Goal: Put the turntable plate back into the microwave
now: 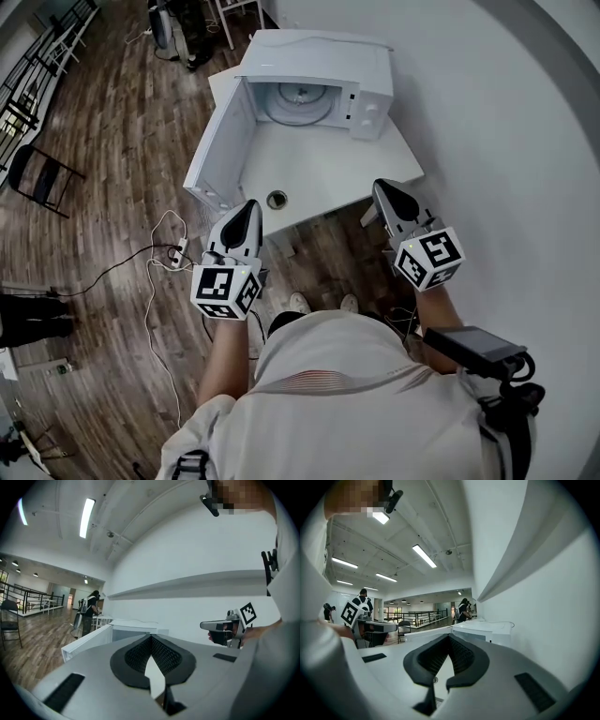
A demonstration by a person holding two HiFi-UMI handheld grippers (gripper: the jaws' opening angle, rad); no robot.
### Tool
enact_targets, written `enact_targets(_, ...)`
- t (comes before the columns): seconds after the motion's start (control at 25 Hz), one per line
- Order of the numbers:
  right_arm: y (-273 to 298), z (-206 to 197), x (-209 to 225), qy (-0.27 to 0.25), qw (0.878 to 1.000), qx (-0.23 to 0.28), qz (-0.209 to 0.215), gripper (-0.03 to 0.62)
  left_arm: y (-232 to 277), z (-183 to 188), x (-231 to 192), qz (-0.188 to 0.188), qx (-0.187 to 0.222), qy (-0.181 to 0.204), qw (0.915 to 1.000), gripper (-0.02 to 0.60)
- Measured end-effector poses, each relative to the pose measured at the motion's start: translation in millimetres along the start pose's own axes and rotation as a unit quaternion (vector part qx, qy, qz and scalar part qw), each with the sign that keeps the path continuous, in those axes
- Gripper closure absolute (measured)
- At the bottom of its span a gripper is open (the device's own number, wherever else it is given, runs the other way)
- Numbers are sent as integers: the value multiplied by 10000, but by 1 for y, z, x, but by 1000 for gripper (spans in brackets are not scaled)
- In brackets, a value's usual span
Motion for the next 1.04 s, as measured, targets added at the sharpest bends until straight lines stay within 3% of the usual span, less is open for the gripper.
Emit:
enact_targets(0.48,-21,0,0,26,9995,165,251,589,-7,2,35,81,190,-92,9997,571)
enact_targets(1.04,-23,-2,-3,20,9996,143,240,589,-6,0,40,-28,173,-152,9997,571)
Point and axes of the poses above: the fingertips, and each gripper's own axes: y forward along the fingers, x to its right, z out of its top, the point moved 4 cm from there along -y, backward along the fingers, and after that the axes turned 2 degrees about y, right-handed, at the moved point
